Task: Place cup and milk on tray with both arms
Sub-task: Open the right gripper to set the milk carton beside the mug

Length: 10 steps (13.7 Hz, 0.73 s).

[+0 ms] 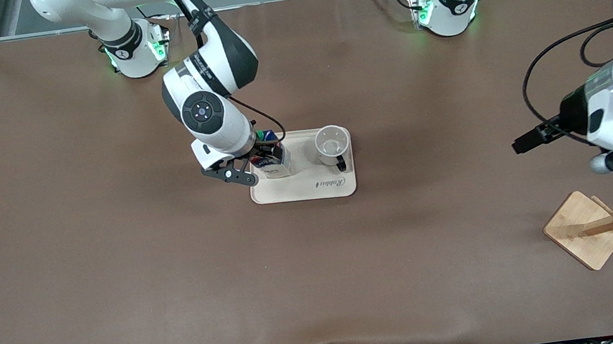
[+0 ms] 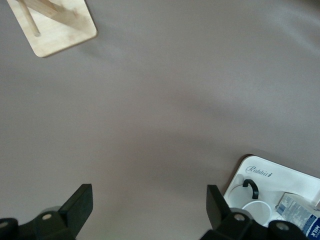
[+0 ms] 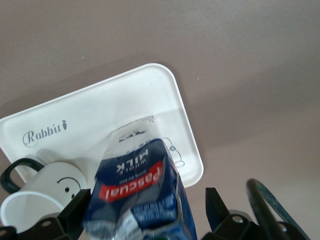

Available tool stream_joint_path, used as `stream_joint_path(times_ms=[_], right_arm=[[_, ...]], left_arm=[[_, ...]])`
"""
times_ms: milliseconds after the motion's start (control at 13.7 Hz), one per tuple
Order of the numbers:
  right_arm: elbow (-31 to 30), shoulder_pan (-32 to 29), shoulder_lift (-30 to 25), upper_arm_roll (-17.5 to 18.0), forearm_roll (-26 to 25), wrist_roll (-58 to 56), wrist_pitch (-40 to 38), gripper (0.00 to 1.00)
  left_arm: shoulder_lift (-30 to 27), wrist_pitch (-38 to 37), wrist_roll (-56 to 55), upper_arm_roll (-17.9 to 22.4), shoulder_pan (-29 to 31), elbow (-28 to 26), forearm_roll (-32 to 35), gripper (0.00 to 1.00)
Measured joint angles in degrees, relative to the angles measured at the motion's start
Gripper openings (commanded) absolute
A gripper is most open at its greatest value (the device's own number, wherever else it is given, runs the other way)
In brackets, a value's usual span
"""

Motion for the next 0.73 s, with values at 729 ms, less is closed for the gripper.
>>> stream_joint_path(times_ms=[729], right_arm=[[18.6, -5.2, -0.9, -0.8, 0.0, 1.0, -13.3, 1.0]], left_arm=[[-8.3, -3.7, 3.5, -0.1, 0.2, -0.1, 0.0, 1.0]])
